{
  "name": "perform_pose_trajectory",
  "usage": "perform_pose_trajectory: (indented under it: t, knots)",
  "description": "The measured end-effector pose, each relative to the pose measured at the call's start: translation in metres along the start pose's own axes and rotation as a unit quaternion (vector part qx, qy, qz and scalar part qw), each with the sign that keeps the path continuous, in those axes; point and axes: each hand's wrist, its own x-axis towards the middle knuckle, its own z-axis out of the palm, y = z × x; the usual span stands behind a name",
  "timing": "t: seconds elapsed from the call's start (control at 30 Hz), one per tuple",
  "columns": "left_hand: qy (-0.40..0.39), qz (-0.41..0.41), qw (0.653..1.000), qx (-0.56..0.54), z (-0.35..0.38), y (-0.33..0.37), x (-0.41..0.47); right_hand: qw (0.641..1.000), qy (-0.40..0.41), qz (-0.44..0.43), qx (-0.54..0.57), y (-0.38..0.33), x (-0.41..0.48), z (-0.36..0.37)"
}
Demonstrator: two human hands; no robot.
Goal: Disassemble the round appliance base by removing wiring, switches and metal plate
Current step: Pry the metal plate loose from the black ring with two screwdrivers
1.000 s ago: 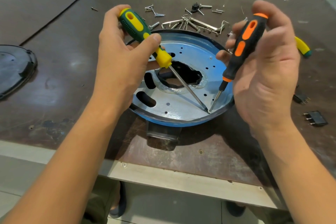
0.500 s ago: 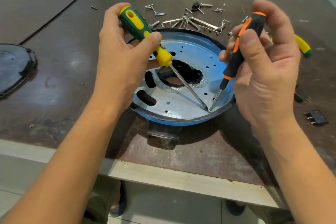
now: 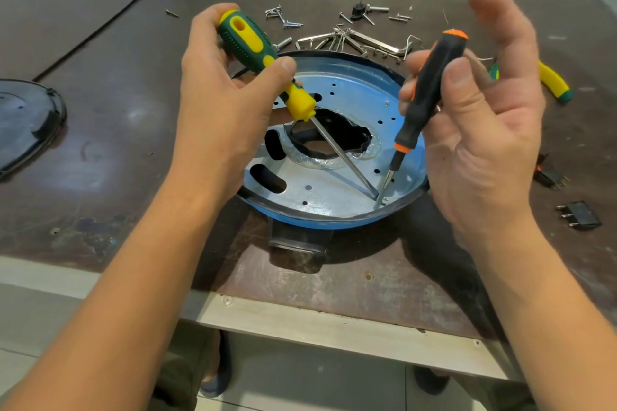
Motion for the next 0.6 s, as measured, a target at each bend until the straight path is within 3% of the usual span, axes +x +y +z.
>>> perform_pose_trajectory:
  t: [0.27,0.6]
  knots:
    - [0.000,-0.001,1.000,0.000,0.0007,0.0004,0.0005,0.994,0.077,0.009,0.077,0.0020,0.0015,-0.0019]
    - [0.005,0.002,1.000,0.003,0.0005,0.0000,0.0000,0.991,0.069,0.006,0.113,0.0025,0.0016,-0.0006]
